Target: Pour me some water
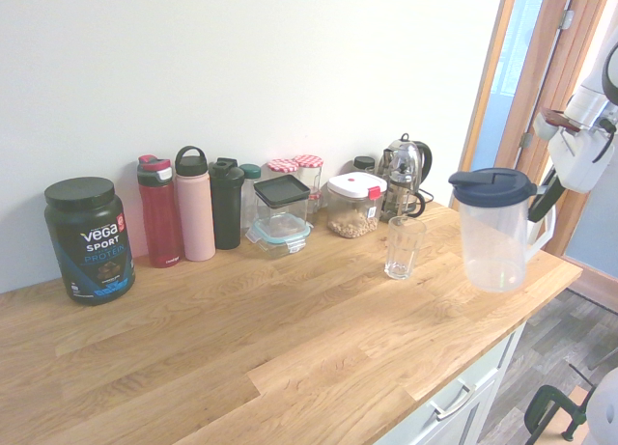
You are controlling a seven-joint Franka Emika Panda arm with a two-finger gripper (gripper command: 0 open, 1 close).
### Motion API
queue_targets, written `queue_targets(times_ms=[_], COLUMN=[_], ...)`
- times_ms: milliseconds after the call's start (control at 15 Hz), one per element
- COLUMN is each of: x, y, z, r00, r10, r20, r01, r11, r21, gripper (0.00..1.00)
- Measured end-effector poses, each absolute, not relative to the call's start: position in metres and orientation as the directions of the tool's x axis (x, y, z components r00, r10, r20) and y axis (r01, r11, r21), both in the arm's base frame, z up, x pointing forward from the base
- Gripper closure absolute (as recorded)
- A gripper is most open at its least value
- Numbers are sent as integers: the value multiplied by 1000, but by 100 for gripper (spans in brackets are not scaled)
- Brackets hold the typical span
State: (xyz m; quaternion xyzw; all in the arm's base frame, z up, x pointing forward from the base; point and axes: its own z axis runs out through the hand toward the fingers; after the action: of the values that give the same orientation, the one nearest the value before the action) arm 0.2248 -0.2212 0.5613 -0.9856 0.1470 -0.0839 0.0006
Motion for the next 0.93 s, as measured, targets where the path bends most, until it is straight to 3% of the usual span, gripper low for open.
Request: queue_targets(times_ms=[333, 667, 933], x=[281, 364, 391], y=[-264, -220, -186], z=[586, 586, 573], r00=[966, 979, 979], r10=[-247, -201, -192], r20=[83, -19, -75], r01=[-256, -181, -137], r11=[-958, -918, -879], r21=[131, 353, 457], gripper=[100, 100, 100])
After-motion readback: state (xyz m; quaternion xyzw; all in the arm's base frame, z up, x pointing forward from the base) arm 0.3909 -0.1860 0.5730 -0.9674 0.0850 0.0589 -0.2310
